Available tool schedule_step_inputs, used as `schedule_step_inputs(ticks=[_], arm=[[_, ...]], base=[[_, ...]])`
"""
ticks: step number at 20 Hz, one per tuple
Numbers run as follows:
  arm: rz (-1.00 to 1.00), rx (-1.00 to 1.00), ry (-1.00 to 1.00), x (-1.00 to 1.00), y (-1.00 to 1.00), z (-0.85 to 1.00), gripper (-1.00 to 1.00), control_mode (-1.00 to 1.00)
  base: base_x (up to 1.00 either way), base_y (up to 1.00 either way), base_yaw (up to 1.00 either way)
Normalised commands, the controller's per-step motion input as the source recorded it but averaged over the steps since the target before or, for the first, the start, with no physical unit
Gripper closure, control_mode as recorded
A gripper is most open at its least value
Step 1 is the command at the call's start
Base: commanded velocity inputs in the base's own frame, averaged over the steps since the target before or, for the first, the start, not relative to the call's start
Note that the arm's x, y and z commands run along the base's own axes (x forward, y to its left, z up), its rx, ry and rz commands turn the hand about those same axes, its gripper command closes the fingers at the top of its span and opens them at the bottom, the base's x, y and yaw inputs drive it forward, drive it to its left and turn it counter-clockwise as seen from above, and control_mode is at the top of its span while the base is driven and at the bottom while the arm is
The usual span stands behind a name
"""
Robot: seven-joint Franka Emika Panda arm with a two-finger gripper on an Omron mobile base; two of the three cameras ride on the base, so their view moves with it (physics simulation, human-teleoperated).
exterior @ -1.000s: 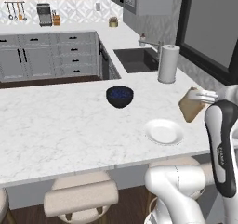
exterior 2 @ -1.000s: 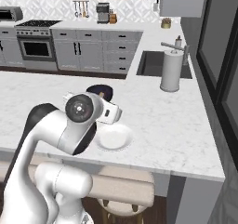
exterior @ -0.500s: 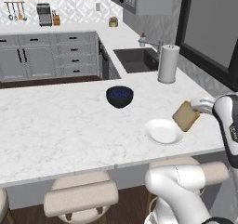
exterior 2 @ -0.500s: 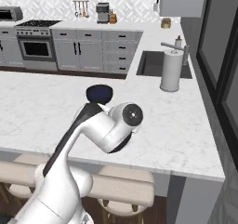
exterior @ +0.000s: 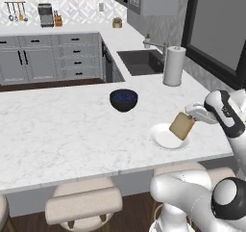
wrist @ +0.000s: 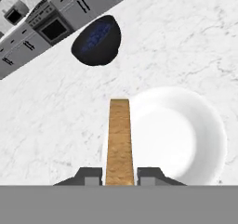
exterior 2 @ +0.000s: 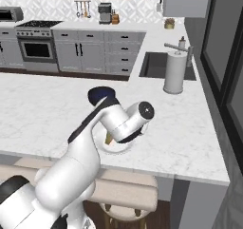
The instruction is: Start the toaster. Once the lever pops up, take the bread to the plate on the dining counter.
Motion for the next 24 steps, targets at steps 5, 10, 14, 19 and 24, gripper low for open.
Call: schedule_step_inputs(ticks=[5,10,14,19,24], arm=[[0.04,0.02,-0.04,0.05,0.06,-0.63,1.00,-1.00],[0.03,0.00,-0.03,0.39,0.08,-0.30,1.00,-1.00],[0.05,0.00,0.00,0.72,0.14,-0.02,1.00,-1.00],[0.03,0.00,0.00,0.58,0.22,-0.28,1.00,-1.00],[0.03,0.00,0.00,0.12,0.05,-0.26,1.00,-1.00]], base=[[0.00,0.00,0.00],[0.00,0.00,0.00],[0.00,0.00,0.00],[0.00,0.00,0.00],[0.00,0.00,0.00]])
